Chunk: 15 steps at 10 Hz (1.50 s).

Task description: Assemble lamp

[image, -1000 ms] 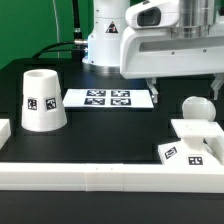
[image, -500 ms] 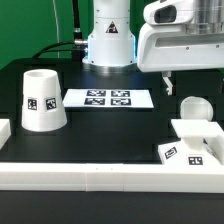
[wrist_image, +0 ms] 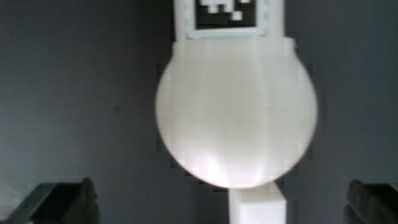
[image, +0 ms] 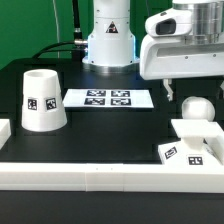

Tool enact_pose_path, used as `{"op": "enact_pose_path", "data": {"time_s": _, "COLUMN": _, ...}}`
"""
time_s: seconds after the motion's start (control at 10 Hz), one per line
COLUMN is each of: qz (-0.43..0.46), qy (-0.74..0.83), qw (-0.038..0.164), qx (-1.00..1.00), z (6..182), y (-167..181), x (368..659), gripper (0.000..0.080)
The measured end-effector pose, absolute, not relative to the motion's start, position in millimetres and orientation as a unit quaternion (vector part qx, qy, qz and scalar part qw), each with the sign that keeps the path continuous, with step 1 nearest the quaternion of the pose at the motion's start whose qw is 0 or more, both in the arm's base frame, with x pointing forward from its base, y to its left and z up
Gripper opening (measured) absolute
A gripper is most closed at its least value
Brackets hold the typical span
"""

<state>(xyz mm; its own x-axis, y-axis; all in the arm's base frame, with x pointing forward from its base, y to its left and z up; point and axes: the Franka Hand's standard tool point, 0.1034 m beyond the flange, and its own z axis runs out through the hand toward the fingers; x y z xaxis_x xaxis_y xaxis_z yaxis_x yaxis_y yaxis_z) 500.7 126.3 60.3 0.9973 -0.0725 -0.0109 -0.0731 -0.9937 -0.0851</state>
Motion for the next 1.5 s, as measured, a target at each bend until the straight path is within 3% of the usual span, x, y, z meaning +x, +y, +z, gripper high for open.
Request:
{"op": "enact_pose_path", "data": {"time_s": 0.3, "qz": 0.046, "qy": 0.036, "qw": 0.038, "qx": -0.998, "z": 60.9, "y": 126, "x": 496, "gripper": 0.0698}}
{"op": "enact_pose_path", "data": {"time_s": 0.7, "qz": 0.189, "qy": 0.02, "qw": 0.035, "qx": -0.981, "z": 65.2, "y": 131, "x": 497, "gripper": 0.0698}}
{"op": "enact_pose_path", "data": {"time_s": 1.5, "qz": 0.398, "qy": 0.011, "qw": 0.025, "qx": -0.917, "z": 46.2, "y": 132, "x": 483, "gripper": 0.0698}}
